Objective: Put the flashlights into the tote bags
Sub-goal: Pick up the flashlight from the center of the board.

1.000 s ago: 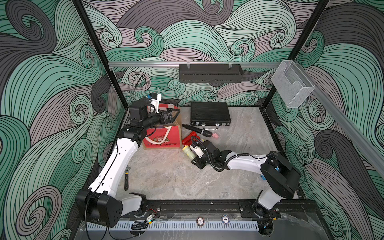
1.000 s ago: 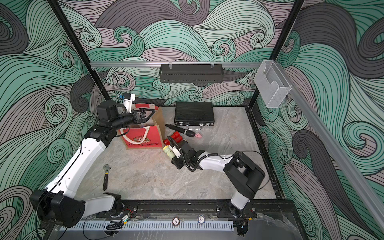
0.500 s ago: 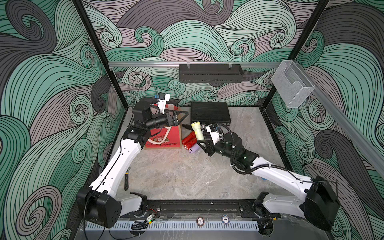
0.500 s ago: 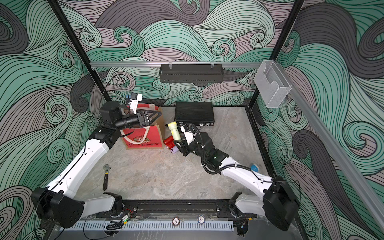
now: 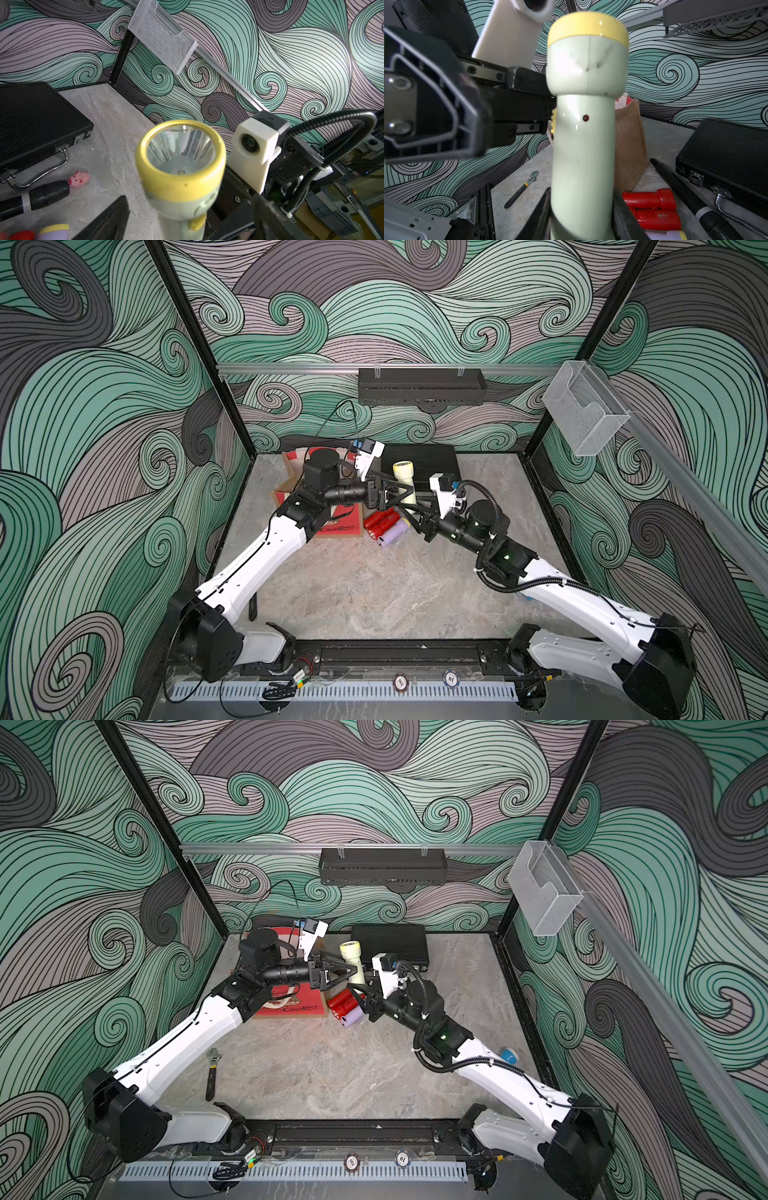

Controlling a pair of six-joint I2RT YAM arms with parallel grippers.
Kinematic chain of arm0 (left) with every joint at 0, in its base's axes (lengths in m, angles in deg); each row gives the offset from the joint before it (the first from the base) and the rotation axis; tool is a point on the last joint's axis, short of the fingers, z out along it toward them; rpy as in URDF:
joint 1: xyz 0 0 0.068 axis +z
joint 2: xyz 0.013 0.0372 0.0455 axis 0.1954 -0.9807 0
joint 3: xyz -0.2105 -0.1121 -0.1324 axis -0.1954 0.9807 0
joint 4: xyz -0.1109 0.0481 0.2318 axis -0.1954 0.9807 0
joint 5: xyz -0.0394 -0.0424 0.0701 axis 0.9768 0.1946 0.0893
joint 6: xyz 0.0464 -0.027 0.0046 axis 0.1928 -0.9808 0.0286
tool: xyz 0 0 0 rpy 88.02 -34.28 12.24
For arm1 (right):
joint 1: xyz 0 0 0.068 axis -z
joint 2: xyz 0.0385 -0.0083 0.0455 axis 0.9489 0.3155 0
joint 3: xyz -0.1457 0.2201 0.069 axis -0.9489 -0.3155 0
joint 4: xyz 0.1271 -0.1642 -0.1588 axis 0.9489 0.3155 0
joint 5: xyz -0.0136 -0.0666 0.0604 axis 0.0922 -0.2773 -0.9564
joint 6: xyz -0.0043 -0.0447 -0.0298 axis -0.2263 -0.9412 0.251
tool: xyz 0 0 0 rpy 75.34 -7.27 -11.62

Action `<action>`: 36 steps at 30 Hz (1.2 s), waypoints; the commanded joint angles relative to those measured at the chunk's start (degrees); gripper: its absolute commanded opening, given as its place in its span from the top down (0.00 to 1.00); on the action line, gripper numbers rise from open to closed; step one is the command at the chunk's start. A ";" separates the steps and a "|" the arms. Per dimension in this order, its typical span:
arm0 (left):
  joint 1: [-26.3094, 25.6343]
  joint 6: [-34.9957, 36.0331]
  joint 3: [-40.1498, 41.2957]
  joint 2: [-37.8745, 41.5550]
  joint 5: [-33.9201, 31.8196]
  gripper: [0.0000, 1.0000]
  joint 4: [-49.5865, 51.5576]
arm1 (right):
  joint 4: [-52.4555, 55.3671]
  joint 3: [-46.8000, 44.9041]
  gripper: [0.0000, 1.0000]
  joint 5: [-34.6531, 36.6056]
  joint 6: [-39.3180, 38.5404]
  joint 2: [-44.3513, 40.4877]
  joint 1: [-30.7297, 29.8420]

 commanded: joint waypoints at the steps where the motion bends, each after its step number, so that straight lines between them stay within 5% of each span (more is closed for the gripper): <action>1: -1.30 1.01 -1.47 -1.35 0.66 0.13 -2.99 | -3.67 0.33 1.00 -0.40 1.17 -0.83 0.12; 21: -3.07 1.42 -5.16 -3.83 -1.23 0.92 -1.61 | 0.63 0.87 0.98 1.16 -1.02 -0.17 0.02; 25: -2.93 5.58 -7.61 -3.40 -6.53 1.00 5.86 | 2.01 1.08 0.56 2.59 -1.38 -0.23 0.00; 28: -2.63 8.84 -10.21 -3.52 -11.79 1.00 12.96 | 3.13 0.99 0.34 4.19 -1.45 -0.77 -0.01; 32: -1.31 11.30 -12.95 -3.32 -16.98 1.00 19.43 | 4.97 1.03 0.18 5.66 -1.99 -1.47 0.00; 36: 0.12 14.22 -16.24 -3.03 -23.72 1.00 25.86 | 6.47 0.77 0.11 6.64 -2.08 -2.00 0.02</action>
